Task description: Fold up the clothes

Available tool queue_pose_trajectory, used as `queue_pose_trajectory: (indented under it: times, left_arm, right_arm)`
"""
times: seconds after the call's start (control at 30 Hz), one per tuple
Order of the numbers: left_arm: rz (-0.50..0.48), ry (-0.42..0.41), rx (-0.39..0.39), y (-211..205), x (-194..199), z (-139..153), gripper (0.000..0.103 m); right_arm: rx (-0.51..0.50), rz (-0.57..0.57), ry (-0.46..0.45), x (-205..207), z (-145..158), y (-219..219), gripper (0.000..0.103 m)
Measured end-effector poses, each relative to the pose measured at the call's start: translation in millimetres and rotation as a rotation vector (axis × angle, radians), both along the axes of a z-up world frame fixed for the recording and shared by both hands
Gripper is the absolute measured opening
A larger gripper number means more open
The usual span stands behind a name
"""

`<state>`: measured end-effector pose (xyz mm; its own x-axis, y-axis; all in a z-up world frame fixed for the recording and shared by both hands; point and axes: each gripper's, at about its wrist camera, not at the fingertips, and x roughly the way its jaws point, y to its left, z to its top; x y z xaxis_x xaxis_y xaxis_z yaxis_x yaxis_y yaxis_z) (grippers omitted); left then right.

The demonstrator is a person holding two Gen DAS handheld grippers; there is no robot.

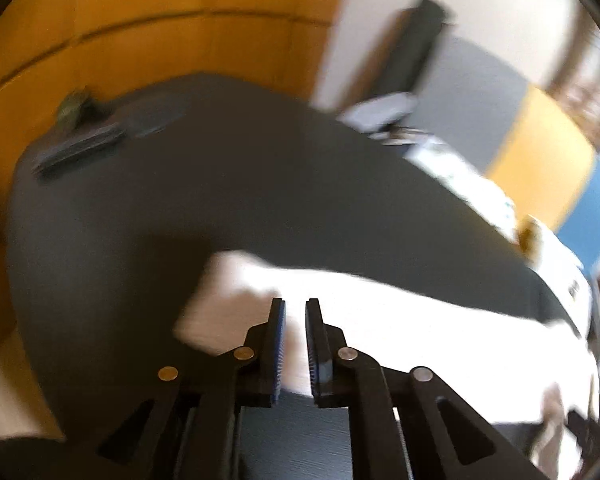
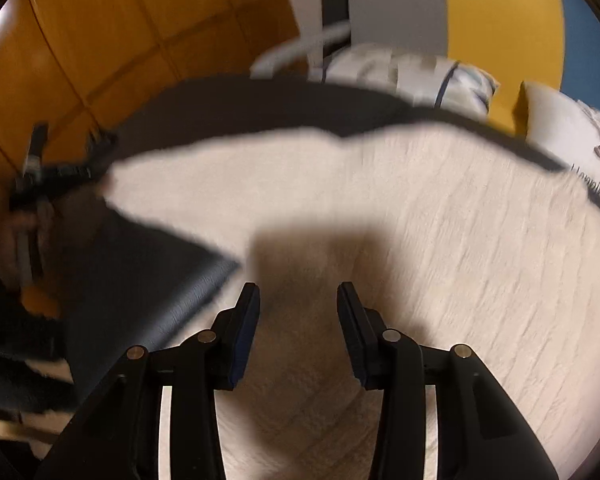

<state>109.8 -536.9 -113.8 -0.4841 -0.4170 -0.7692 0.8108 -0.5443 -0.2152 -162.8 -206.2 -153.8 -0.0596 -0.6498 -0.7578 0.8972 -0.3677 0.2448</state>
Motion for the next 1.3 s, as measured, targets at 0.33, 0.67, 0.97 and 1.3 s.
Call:
queue_pose_trajectory:
  times: [0.33,0.67,0.97,1.3]
  left_arm:
    - [-0.197,-0.082,0.021,72.9,-117.4,-32.6,0.011]
    - [-0.108,0.002,0.061,77.1,-80.9,-52.1,0.011]
    - [0.049,0.244,0.200,20.3,60.2,-19.9,0.016]
    - [0.073,0.322,0.520,-92.8,160.5,-55.9,0.017]
  right_arm:
    - [-0.008,-0.259,0.042,-85.7,0.1,-21.3,0.044]
    - [0.107,-0.376,0.164,-130.6,-29.9,-62.4,0.046]
    - [-0.072,-0.243,-0.012,-70.8,14.6,-26.6,0.053]
    - [-0.059,0.050,-0.238,37.0,2.5,-91.5,0.054]
